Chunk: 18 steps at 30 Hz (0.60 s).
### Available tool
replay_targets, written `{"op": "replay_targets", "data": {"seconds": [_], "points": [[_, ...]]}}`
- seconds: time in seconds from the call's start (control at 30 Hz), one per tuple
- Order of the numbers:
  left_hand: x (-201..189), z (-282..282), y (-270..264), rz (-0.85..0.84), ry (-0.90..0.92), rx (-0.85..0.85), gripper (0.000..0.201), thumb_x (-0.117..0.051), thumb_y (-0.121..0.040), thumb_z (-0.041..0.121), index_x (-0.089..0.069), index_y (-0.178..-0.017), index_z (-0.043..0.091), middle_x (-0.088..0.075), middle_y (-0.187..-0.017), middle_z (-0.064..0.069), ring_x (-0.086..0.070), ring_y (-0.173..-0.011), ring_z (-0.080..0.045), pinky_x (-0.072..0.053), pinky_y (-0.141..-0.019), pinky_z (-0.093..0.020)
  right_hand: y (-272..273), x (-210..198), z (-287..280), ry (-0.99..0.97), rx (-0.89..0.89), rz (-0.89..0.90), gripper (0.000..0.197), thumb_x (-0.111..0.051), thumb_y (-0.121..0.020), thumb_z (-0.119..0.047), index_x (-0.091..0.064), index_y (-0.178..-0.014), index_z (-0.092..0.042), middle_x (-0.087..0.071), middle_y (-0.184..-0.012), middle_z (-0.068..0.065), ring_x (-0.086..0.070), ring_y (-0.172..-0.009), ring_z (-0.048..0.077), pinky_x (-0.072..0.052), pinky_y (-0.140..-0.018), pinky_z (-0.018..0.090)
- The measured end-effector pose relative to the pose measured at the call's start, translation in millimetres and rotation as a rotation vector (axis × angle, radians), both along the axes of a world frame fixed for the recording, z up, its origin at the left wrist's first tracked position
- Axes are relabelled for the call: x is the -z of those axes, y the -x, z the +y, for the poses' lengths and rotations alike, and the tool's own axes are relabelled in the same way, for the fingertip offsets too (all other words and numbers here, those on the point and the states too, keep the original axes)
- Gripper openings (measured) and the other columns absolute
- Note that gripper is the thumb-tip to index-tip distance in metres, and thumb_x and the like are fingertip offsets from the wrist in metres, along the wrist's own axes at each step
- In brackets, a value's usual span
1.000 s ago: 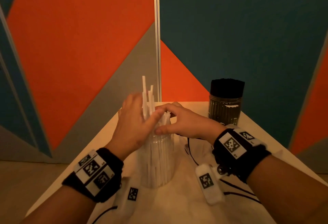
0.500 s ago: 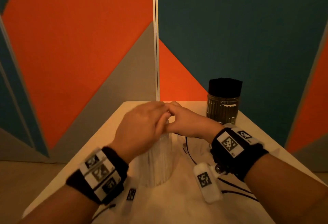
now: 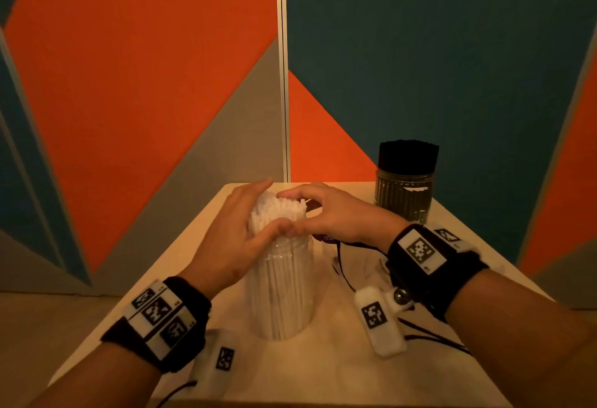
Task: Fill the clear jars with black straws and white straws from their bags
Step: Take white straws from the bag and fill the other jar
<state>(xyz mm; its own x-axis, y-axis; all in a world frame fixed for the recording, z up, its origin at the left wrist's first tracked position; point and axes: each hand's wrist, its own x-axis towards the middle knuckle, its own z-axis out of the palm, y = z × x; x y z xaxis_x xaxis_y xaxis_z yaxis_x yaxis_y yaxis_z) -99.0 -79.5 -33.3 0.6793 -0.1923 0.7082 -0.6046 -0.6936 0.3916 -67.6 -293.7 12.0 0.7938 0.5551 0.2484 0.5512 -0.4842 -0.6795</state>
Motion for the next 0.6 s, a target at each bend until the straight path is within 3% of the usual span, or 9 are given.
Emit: {"op": "replay_targets", "data": {"seconds": [0.07, 0.17, 0.27, 0.37, 0.47, 0.53, 0.6], "points": [[3, 2, -3, 0.006, 0.039, 0.038, 0.071, -0.050, -0.083, 0.076, -0.035, -0.144, 0.042, -0.043, -0.135, 0.020, -0.045, -0.121, 0.002, -0.046, -0.100, -0.034, 0, 3, 6, -0.025, 0.043, -0.062, 0.058, -0.082, -0.081, -0.039, -0.061, -0.135, -0.032, -0.050, -0.129, -0.007, -0.054, -0.114, 0.005, -0.044, -0.085, 0.006], [1, 6, -5, 0.043, 0.047, 0.106, 0.077, -0.056, -0.081, 0.076, -0.027, -0.147, 0.049, -0.039, -0.138, 0.024, -0.041, -0.125, 0.006, -0.041, -0.097, -0.023, -1, 9, 12, -0.056, 0.108, -0.150, 0.054, -0.084, -0.079, -0.035, -0.065, -0.130, -0.028, -0.054, -0.119, -0.005, -0.056, -0.111, 0.012, -0.047, -0.098, 0.024], [-4, 10, -6, 0.112, 0.086, 0.166, 0.083, -0.061, -0.079, 0.074, -0.021, -0.148, 0.053, -0.036, -0.145, 0.025, -0.041, -0.130, 0.005, -0.041, -0.101, -0.027, 2, 9, 14, -0.048, 0.163, -0.185, 0.053, -0.083, -0.078, -0.041, -0.067, -0.127, -0.031, -0.051, -0.109, -0.013, -0.055, -0.101, 0.009, -0.048, -0.092, 0.027], [-10, 14, -3, 0.136, 0.070, 0.197, 0.085, -0.062, -0.079, 0.072, -0.020, -0.150, 0.051, -0.033, -0.149, 0.027, -0.041, -0.130, 0.006, -0.041, -0.104, -0.030, 7, 2, 13, -0.002, 0.136, -0.115, 0.060, -0.082, -0.080, -0.042, -0.060, -0.136, -0.033, -0.050, -0.121, -0.008, -0.055, -0.109, 0.010, -0.045, -0.092, 0.023], [-15, 13, 8, 0.159, 0.019, 0.179, 0.086, -0.059, -0.077, 0.071, -0.019, -0.150, 0.051, -0.031, -0.151, 0.026, -0.036, -0.133, 0.008, -0.039, -0.109, -0.035, 16, -4, 3, 0.075, 0.087, -0.022, 0.083, -0.081, -0.081, -0.043, -0.038, -0.152, -0.035, -0.036, -0.148, -0.001, -0.051, -0.128, 0.017, -0.048, -0.099, 0.030], [-18, 8, 19, 0.098, -0.054, 0.088, 0.082, -0.054, -0.080, 0.068, -0.018, -0.151, 0.050, -0.023, -0.157, 0.023, -0.024, -0.143, 0.004, -0.030, -0.116, -0.044, 22, -7, -11, 0.136, 0.095, -0.036, 0.092, -0.081, -0.081, -0.045, -0.028, -0.156, -0.035, -0.027, -0.157, -0.002, -0.049, -0.132, 0.018, -0.046, -0.096, 0.027], [-24, -6, 33, -0.032, -0.099, -0.020, 0.078, -0.053, -0.084, 0.061, -0.022, -0.153, 0.042, -0.017, -0.161, 0.017, -0.017, -0.148, -0.004, -0.023, -0.118, -0.047, 26, -9, -33, 0.237, 0.149, -0.101, 0.091, -0.079, -0.082, -0.048, -0.028, -0.155, -0.036, -0.028, -0.158, -0.003, -0.042, -0.137, 0.016, -0.040, -0.100, 0.026]]}}
